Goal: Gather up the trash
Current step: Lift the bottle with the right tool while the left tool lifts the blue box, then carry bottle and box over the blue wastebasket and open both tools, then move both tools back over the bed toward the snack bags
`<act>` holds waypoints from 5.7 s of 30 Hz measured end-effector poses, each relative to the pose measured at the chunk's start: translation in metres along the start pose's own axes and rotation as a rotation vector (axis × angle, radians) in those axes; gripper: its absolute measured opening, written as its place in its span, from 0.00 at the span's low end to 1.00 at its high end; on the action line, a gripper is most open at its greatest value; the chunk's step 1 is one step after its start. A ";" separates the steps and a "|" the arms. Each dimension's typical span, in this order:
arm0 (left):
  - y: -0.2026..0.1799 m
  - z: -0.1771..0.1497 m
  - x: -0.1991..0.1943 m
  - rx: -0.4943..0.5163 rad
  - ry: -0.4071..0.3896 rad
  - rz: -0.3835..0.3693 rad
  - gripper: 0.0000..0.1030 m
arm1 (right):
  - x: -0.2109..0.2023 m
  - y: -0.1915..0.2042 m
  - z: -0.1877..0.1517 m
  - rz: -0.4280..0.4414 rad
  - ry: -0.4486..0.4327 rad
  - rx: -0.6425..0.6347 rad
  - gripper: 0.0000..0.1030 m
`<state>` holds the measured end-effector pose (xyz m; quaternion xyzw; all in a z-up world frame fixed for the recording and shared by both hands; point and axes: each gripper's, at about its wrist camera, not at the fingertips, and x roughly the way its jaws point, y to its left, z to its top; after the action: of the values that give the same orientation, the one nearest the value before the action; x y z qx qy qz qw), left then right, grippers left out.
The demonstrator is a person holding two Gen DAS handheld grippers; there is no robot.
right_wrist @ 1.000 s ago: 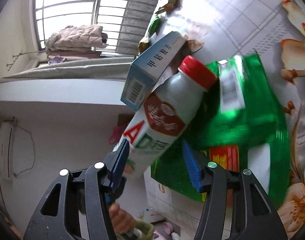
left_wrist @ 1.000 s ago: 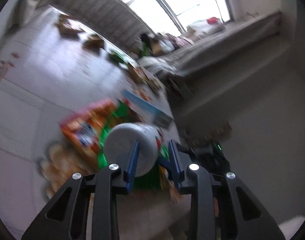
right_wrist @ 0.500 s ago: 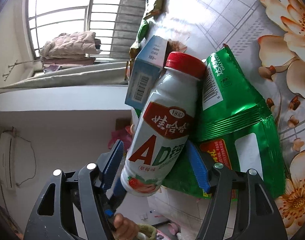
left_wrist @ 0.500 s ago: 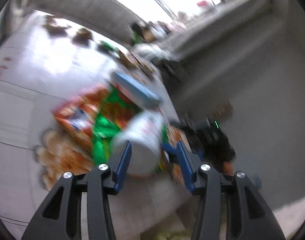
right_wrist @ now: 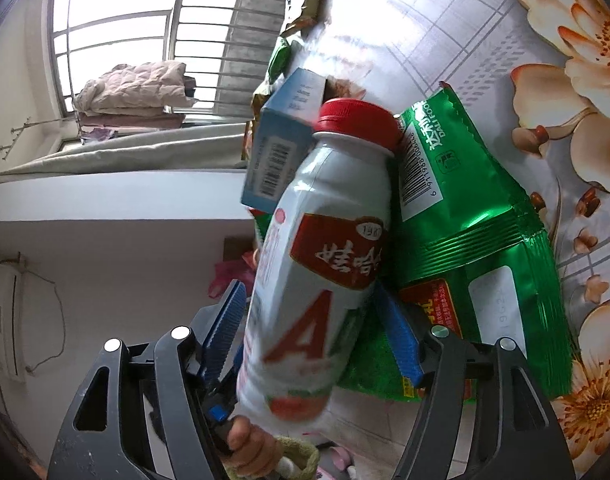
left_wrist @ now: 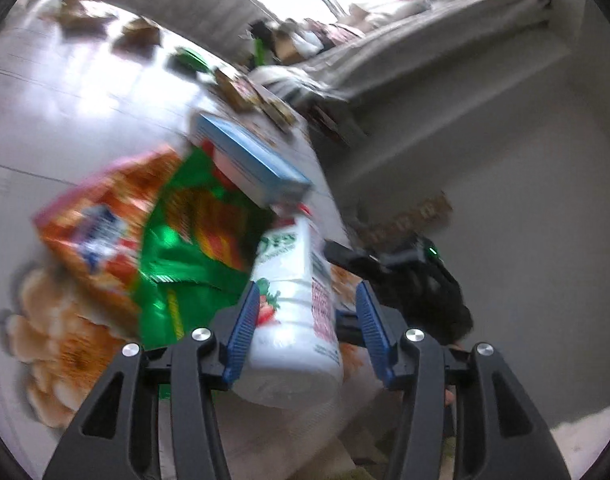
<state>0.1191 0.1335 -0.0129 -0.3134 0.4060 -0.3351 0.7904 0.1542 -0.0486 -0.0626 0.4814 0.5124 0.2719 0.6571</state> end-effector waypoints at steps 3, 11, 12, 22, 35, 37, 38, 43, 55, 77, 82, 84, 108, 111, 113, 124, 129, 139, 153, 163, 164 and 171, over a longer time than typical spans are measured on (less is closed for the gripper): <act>-0.005 -0.002 0.009 0.007 0.038 -0.055 0.46 | 0.000 0.000 -0.001 0.002 -0.003 -0.008 0.62; -0.024 -0.005 0.032 0.046 0.126 -0.094 0.46 | -0.001 -0.002 0.000 0.002 0.010 -0.024 0.58; -0.025 -0.006 0.035 0.043 0.132 -0.092 0.46 | -0.003 -0.004 0.001 0.004 0.012 -0.024 0.56; -0.028 0.023 0.025 0.059 0.067 0.001 0.68 | -0.021 -0.010 -0.002 0.002 -0.023 -0.047 0.54; 0.005 0.149 0.099 0.013 0.083 0.475 0.91 | -0.018 -0.006 -0.003 -0.048 -0.063 -0.075 0.54; 0.012 0.157 0.123 -0.001 0.141 0.546 0.91 | -0.020 -0.007 -0.003 -0.062 -0.071 -0.080 0.54; 0.015 0.161 0.134 -0.002 0.177 0.572 0.91 | -0.020 -0.006 -0.004 -0.066 -0.073 -0.082 0.54; 0.021 0.161 0.167 0.024 0.272 0.655 0.91 | -0.019 -0.006 -0.003 -0.078 -0.082 -0.088 0.54; 0.028 0.157 0.195 0.059 0.323 0.703 0.86 | -0.026 -0.008 -0.006 -0.068 -0.072 -0.093 0.54; -0.022 0.147 0.065 0.030 0.059 0.464 0.79 | -0.054 -0.016 -0.005 0.083 -0.087 -0.053 0.54; -0.041 0.117 0.021 0.039 -0.024 0.393 0.79 | -0.058 -0.010 -0.009 0.107 -0.094 -0.062 0.54; -0.047 0.104 0.009 0.048 -0.055 0.379 0.79 | -0.058 -0.007 -0.010 0.110 -0.102 -0.066 0.54; -0.156 0.038 0.022 0.259 -0.072 0.257 0.79 | -0.132 -0.002 -0.028 0.270 -0.241 -0.087 0.54; -0.175 0.034 0.056 0.290 -0.007 0.211 0.79 | -0.161 -0.015 -0.030 0.277 -0.310 -0.065 0.54; -0.189 0.029 0.085 0.308 0.044 0.185 0.79 | -0.184 -0.027 -0.033 0.279 -0.365 -0.047 0.54; -0.256 -0.026 0.281 0.473 0.374 0.128 0.79 | -0.282 -0.127 -0.047 0.258 -0.634 0.125 0.54; -0.266 -0.065 0.375 0.506 0.550 0.136 0.79 | -0.307 -0.185 -0.050 0.233 -0.700 0.240 0.54; -0.293 -0.133 0.536 0.572 0.788 0.197 0.79 | -0.373 -0.293 -0.046 0.144 -0.885 0.496 0.56; -0.286 -0.151 0.573 0.532 0.774 0.282 0.91 | -0.377 -0.415 -0.082 0.050 -0.978 0.795 0.72; -0.315 -0.108 0.463 0.542 0.676 0.155 0.91 | -0.388 -0.362 -0.124 -0.154 -1.001 0.677 0.72; -0.315 -0.105 0.447 0.539 0.663 0.142 0.91 | -0.390 -0.357 -0.127 -0.169 -1.010 0.657 0.72; -0.289 -0.080 0.341 0.530 0.579 0.112 0.91 | -0.382 -0.298 -0.121 -0.282 -0.987 0.465 0.72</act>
<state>0.1235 -0.3194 0.0241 0.0317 0.5281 -0.4590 0.7137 -0.1246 -0.4461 -0.1783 0.6104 0.2502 -0.1961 0.7255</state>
